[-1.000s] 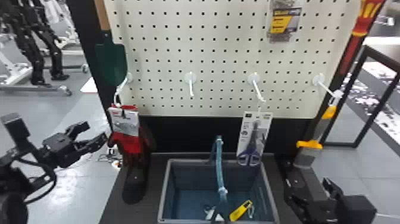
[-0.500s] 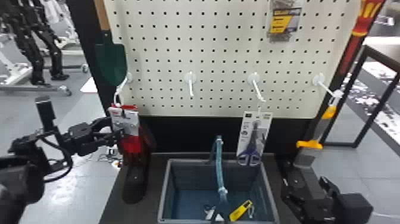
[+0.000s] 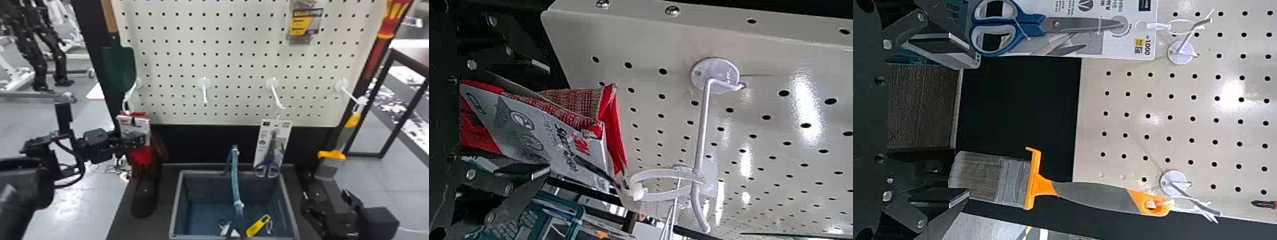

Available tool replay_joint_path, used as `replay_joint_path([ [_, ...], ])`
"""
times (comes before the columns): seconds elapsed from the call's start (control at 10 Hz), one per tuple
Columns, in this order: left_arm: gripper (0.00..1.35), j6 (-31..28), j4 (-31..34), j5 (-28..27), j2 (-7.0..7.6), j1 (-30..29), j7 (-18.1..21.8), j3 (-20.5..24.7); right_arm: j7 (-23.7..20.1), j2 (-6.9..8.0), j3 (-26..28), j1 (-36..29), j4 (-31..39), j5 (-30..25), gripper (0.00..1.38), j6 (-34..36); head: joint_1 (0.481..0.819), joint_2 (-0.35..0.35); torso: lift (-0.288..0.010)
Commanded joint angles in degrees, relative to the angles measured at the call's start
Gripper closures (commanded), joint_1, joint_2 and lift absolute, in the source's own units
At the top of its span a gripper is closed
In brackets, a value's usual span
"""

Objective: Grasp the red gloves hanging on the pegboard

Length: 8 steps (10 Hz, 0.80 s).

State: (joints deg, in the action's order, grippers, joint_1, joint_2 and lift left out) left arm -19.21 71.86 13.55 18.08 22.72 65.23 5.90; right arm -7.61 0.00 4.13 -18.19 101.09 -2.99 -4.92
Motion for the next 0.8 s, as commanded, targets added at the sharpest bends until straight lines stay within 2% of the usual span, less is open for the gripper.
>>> replay_joint_path([
  [0.0, 0.91, -1.01, 0.03, -0.02, -0.24, -0.13, -0.02, -0.09, -0.03, 0.05, 0.00, 0.00, -0.10, 0.01, 0.26, 0.00, 0.549, 0.000, -0.100],
  [0.1, 1.18, -1.18, 0.03, -0.19, -0.15, -0.13, -0.02, -0.36, -0.03, 0.05, 0.00, 0.00, -0.10, 0.09, 0.26, 0.00, 0.549, 0.000, -0.100],
  [0.7, 1.21, -1.97, -0.06, 0.68, -0.24, -0.13, -0.02, -0.80, -0.03, 0.05, 0.00, -0.09, -0.10, 0.09, 0.26, 0.00, 0.549, 0.000, -0.100],
])
